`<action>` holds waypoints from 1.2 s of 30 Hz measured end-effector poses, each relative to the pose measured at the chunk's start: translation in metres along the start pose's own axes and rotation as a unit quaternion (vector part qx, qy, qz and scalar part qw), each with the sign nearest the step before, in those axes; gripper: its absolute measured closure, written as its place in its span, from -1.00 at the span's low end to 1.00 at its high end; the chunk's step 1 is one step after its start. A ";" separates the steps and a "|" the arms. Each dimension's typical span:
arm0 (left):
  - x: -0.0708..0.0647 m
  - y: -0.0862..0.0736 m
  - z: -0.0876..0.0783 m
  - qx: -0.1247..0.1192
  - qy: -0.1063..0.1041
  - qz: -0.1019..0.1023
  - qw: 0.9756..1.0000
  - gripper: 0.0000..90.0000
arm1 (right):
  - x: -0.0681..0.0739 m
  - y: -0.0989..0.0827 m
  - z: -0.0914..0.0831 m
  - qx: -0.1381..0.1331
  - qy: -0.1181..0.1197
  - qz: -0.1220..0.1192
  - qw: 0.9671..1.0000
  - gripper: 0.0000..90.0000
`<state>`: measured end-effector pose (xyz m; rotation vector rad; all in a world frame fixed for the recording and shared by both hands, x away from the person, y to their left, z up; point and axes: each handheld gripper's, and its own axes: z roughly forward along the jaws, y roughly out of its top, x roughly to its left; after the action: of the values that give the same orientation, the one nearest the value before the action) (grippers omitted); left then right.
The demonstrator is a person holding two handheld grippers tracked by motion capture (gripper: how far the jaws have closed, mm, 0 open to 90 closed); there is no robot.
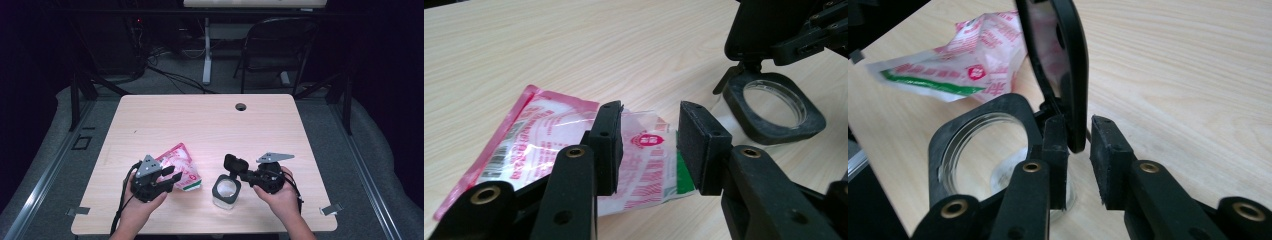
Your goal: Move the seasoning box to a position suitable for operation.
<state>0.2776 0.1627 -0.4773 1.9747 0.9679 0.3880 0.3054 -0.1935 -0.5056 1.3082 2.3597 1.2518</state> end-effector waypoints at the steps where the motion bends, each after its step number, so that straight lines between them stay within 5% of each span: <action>1: 0.002 -0.001 -0.001 -0.001 0.002 0.000 1.000 0.37 | -0.001 0.000 0.001 0.000 -0.002 0.003 1.000 0.71; 15: 0.028 -0.003 -0.008 0.006 0.017 0.003 1.000 0.17 | -0.007 0.000 -0.004 -0.016 -0.001 0.014 1.000 0.58; 20: 0.029 -0.007 -0.006 0.016 -0.002 0.027 0.999 0.15 | -0.007 -0.002 -0.006 -0.024 -0.001 0.015 1.000 0.53; 24: 0.034 -0.020 -0.002 0.031 0.011 0.046 0.998 0.13 | -0.008 -0.003 -0.007 -0.022 -0.001 0.014 1.000 0.49; 29: 0.045 -0.053 -0.001 0.059 0.037 0.084 0.994 0.09 | -0.008 -0.006 -0.005 -0.021 0.000 0.018 1.000 0.47; 33: 0.050 -0.070 0.003 0.079 0.040 0.104 0.991 0.07 | -0.008 -0.005 -0.004 -0.021 0.001 0.017 1.000 0.46; 36: 0.048 -0.072 0.009 0.074 0.035 0.110 0.990 0.07 | -0.008 -0.005 -0.004 -0.023 0.000 0.017 1.000 0.46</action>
<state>0.2800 0.2160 -0.5457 2.2260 0.8446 0.5253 0.3051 -0.2027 -0.5088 1.3403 2.3043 1.3068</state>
